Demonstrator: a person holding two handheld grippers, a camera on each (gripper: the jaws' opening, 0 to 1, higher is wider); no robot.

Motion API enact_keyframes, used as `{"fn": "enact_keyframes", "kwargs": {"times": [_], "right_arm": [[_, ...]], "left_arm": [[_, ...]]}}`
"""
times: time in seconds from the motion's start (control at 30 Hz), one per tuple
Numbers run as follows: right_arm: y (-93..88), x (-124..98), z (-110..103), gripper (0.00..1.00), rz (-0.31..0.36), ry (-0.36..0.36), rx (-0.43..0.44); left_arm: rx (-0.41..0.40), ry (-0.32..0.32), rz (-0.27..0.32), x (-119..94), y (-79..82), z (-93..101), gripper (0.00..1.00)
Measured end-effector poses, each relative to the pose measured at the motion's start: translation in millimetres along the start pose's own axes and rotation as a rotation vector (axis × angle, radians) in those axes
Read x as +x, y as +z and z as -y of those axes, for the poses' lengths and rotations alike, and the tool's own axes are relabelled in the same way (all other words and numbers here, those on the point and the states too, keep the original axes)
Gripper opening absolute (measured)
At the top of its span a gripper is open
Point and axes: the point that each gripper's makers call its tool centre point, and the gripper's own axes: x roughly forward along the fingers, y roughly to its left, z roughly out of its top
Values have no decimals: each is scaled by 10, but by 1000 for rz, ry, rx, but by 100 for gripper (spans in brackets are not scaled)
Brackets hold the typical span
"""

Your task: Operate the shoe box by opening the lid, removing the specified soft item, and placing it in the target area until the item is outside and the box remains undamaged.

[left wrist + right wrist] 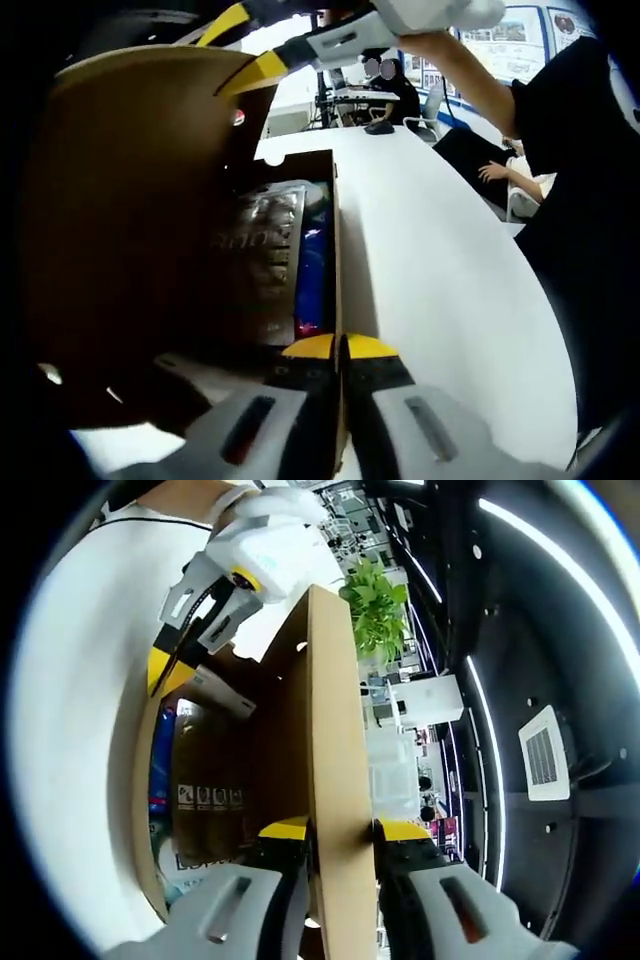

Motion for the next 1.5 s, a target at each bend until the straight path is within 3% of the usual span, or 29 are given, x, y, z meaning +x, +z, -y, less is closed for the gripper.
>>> {"fn": "enact_keyframes", "kwargs": {"times": [0.77, 1.27, 1.5], "right_arm": [[6, 38, 78, 21, -25, -36, -15], [-19, 158, 341, 11, -53, -221, -106], [-32, 196, 406, 8, -57, -248, -109]], "left_arm": [[22, -7, 5, -4, -3, 24, 1], [16, -4, 2, -7, -8, 25, 1], [15, -4, 2, -7, -8, 28, 1]]}}
